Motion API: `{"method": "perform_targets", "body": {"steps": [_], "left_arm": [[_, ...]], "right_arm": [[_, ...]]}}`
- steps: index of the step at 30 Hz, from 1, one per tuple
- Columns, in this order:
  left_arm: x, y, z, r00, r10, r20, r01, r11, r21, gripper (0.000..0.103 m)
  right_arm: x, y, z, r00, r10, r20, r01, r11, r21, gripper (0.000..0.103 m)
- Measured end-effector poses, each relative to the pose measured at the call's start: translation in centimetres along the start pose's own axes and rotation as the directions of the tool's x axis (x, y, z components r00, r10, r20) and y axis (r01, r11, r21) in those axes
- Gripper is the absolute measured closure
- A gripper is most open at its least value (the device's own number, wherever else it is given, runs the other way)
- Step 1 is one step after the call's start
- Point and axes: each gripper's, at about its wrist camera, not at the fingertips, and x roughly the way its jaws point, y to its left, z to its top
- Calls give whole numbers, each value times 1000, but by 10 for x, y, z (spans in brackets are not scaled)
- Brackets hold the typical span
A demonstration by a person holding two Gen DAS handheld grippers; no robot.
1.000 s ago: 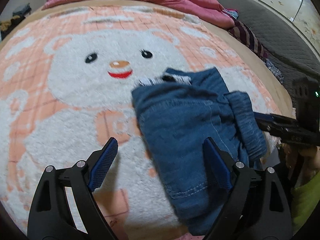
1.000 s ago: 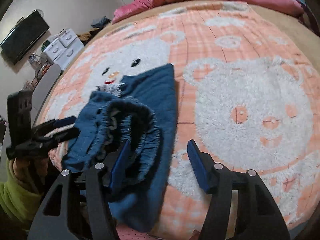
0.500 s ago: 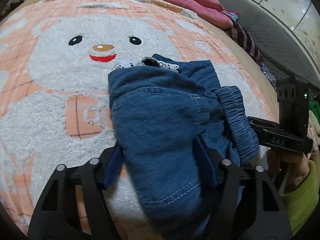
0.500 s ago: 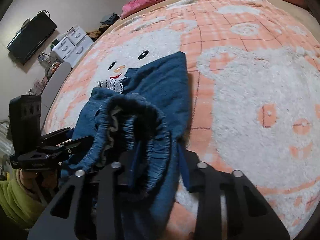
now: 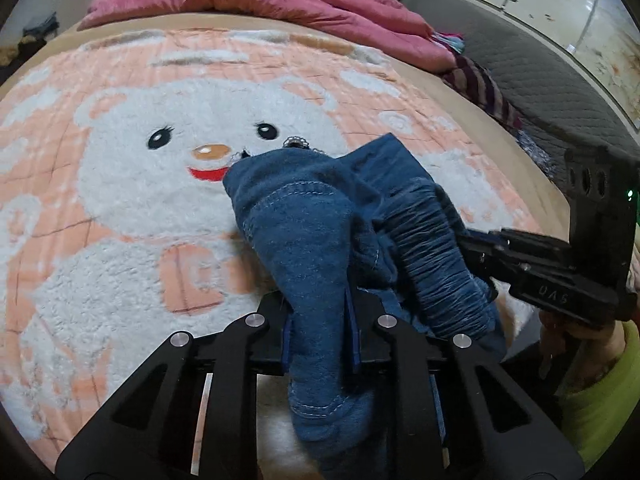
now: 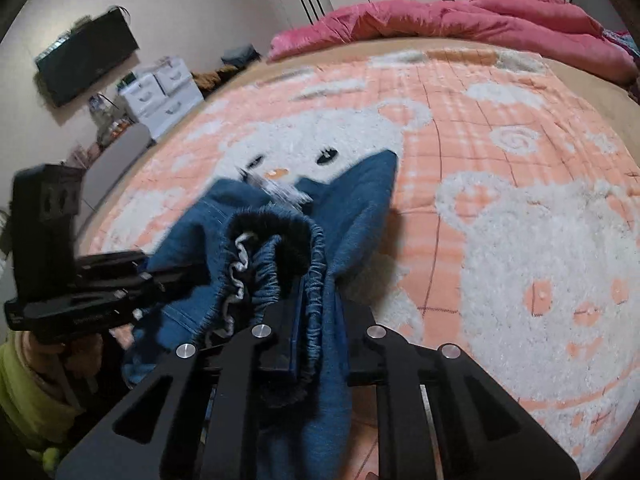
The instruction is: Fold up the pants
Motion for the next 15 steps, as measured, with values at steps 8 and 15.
{"method": "perform_targets", "body": {"steps": [8,15], "left_arm": [[17,17,-3,997,10,-75,-14,998,-57,61],[15,11,-3,998,-19,-67,17,999,-41,91]], "right_arm": [[9,-25,-7,998,-29,-56,33,997,72,57],[19,-25,-2,995,92,-44,-87,991,102,85]]}}
